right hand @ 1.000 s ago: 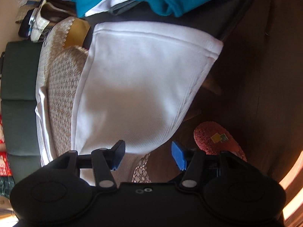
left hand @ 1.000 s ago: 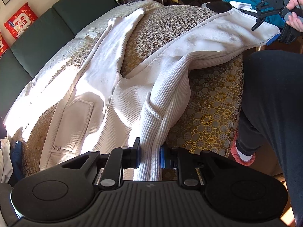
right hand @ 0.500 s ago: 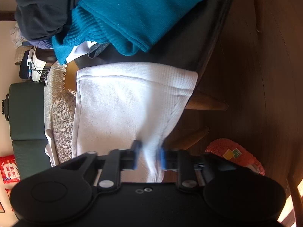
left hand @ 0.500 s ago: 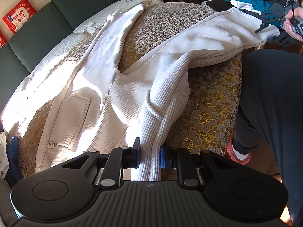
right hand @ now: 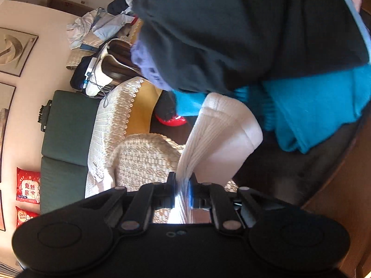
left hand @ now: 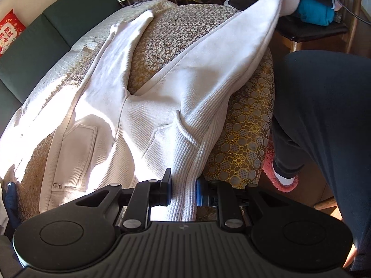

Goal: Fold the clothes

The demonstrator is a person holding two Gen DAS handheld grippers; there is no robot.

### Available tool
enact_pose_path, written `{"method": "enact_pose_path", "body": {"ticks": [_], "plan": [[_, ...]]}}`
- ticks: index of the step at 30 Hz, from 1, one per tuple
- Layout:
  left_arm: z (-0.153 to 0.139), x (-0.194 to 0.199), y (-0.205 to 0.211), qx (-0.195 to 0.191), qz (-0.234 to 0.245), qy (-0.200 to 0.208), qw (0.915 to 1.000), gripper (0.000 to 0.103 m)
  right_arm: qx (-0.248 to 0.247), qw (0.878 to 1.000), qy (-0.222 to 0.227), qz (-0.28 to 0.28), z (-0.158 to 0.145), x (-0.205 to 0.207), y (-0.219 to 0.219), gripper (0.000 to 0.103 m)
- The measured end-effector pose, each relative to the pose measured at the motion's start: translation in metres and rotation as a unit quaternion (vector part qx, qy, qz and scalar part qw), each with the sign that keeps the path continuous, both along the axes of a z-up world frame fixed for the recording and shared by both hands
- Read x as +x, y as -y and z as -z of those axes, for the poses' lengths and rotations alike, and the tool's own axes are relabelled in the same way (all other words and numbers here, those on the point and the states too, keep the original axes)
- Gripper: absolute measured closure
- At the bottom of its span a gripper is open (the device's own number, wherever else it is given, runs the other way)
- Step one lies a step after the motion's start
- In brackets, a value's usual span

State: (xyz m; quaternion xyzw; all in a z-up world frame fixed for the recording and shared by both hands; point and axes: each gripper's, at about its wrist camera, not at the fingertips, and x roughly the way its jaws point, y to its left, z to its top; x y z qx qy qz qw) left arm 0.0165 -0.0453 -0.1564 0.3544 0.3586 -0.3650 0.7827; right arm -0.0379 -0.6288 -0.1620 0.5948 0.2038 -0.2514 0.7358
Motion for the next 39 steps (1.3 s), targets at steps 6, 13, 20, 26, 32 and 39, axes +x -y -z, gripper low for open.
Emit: {"method": "enact_pose_path", "body": {"ticks": [6, 13, 20, 26, 32, 39], "plan": [[-0.001, 0.002, -0.004, -0.008, 0.027, -0.023, 0.9993, 0.085, -0.03, 0.999, -0.016, -0.036, -0.02, 0.047, -0.003, 0.0], [-0.003, 0.015, -0.009, -0.026, 0.035, -0.055, 0.9975, 0.085, -0.058, 0.996, -0.031, -0.062, -0.04, 0.075, -0.011, 0.0], [-0.012, 0.043, -0.018, -0.07, 0.041, -0.117, 0.9898, 0.085, -0.099, 0.989, -0.041, -0.097, -0.065, 0.132, -0.025, 0.0], [-0.018, 0.083, -0.029, -0.103, 0.032, -0.153, 0.9823, 0.085, -0.135, 0.981, -0.052, -0.127, -0.078, 0.197, -0.051, 0.0], [-0.023, 0.122, -0.043, -0.147, 0.016, -0.204, 0.9678, 0.085, -0.15, 0.977, -0.047, -0.141, -0.082, 0.265, -0.084, 0.0], [-0.049, 0.15, -0.061, -0.212, 0.019, -0.255, 0.9434, 0.085, -0.16, 0.974, -0.028, -0.157, -0.095, 0.321, -0.115, 0.0]]}}
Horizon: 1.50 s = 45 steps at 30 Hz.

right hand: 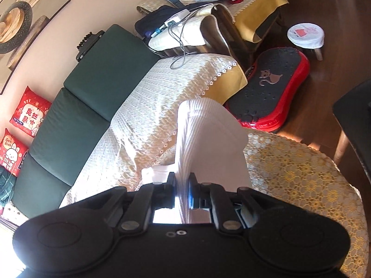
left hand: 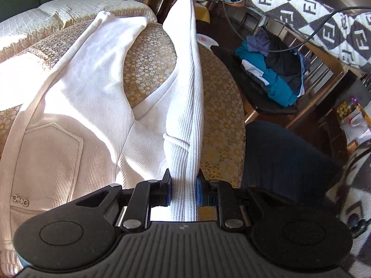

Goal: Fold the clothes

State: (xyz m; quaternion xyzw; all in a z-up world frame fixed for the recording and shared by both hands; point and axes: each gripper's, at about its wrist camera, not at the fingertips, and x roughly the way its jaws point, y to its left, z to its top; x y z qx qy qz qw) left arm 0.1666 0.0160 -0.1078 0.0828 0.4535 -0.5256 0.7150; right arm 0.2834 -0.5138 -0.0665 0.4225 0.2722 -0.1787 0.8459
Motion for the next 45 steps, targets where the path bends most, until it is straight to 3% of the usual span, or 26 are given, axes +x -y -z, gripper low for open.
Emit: {"method": "enact_pose_path", "body": {"ticks": [7, 11, 16, 21, 27, 32, 38, 45], "plan": [[-0.022, 0.047, -0.03, -0.04, -0.036, -0.029, 0.9981, 0.085, -0.035, 0.999, 0.001, -0.04, -0.016, 0.061, -0.041, 0.0], [-0.009, 0.083, -0.053, -0.037, -0.072, -0.063, 0.9947, 0.085, -0.044, 0.996, -0.018, -0.074, -0.004, 0.103, -0.076, 0.0], [0.028, 0.126, -0.083, -0.04, -0.126, -0.134, 0.9821, 0.086, -0.044, 0.993, -0.044, -0.096, 0.028, 0.139, -0.118, 0.0], [0.04, 0.141, -0.095, -0.024, -0.135, -0.117, 0.9835, 0.086, -0.048, 0.991, -0.061, -0.109, 0.047, 0.165, -0.144, 0.0], [0.031, 0.152, -0.111, -0.04, -0.15, -0.093, 0.9835, 0.085, -0.054, 0.991, -0.054, -0.108, 0.048, 0.19, -0.154, 0.0], [0.035, 0.169, -0.13, -0.047, -0.202, -0.074, 0.9754, 0.085, -0.054, 0.991, -0.057, -0.106, 0.058, 0.206, -0.155, 0.0], [0.048, 0.185, -0.145, -0.025, -0.245, -0.06, 0.9674, 0.085, -0.061, 0.988, -0.069, -0.126, 0.08, 0.217, -0.17, 0.0], [0.048, 0.168, -0.127, 0.006, -0.204, -0.049, 0.9778, 0.085, -0.042, 0.984, -0.072, -0.155, 0.096, 0.222, -0.177, 0.0]]}}
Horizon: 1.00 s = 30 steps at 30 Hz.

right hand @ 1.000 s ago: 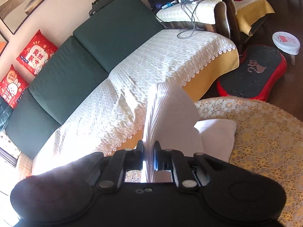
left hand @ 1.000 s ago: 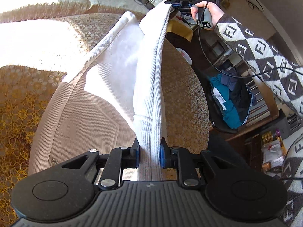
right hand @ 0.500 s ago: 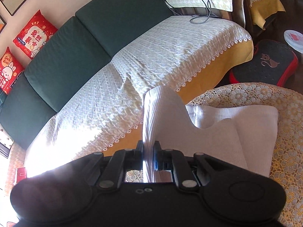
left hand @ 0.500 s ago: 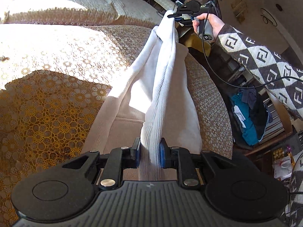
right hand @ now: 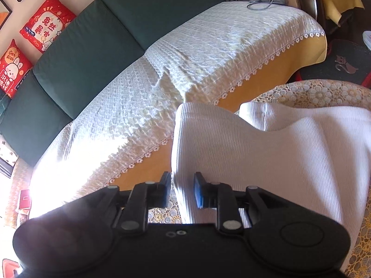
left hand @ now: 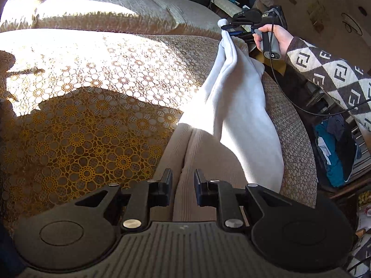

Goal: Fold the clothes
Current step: 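Lay the folded half down and open both grippers, then pinch the folded sweater edge with the right gripper and straighten it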

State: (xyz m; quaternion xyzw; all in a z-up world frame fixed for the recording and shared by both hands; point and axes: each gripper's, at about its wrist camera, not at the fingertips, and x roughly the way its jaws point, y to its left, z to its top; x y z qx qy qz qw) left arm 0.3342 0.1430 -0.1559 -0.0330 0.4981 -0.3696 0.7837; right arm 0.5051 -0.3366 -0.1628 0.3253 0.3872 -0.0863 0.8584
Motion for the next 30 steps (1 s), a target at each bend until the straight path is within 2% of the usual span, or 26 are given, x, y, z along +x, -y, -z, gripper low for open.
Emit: {"method": "enact_pose_path", "body": {"ticks": [2, 5, 7, 10, 14, 19, 22, 30], "plan": [[0.002, -0.004, 0.004, 0.012, 0.006, 0.004, 0.9999, 0.082, -0.004, 1.0, -0.004, -0.008, 0.001, -0.002, 0.0, 0.0], [0.003, -0.008, 0.01, 0.025, 0.011, 0.005, 0.9996, 0.069, -0.014, 1.0, 0.0, -0.013, -0.003, -0.007, 0.005, 0.0], [0.0, -0.013, 0.014, 0.031, 0.018, 0.01, 0.9993, 0.042, -0.019, 1.0, -0.008, -0.01, -0.009, -0.012, 0.014, 0.0], [-0.003, -0.018, 0.02, 0.045, 0.037, 0.01, 0.9982, 0.034, -0.044, 0.999, -0.017, 0.005, -0.02, -0.023, 0.037, 0.0], [0.008, -0.021, 0.026, 0.07, 0.055, -0.008, 0.9959, 0.034, -0.089, 0.994, -0.039, 0.047, -0.028, -0.046, 0.09, 0.0], [0.023, -0.023, 0.031, 0.093, 0.062, -0.016, 0.9936, 0.033, -0.047, 0.997, -0.062, 0.031, -0.007, -0.063, 0.132, 0.0], [0.027, -0.02, 0.028, 0.085, 0.043, -0.025, 0.9951, 0.033, -0.035, 0.998, -0.053, 0.016, 0.006, -0.062, 0.129, 0.0], [0.026, -0.02, 0.027, 0.083, 0.033, -0.029, 0.9956, 0.033, -0.055, 0.996, -0.068, 0.004, 0.03, -0.037, 0.11, 0.0]]}}
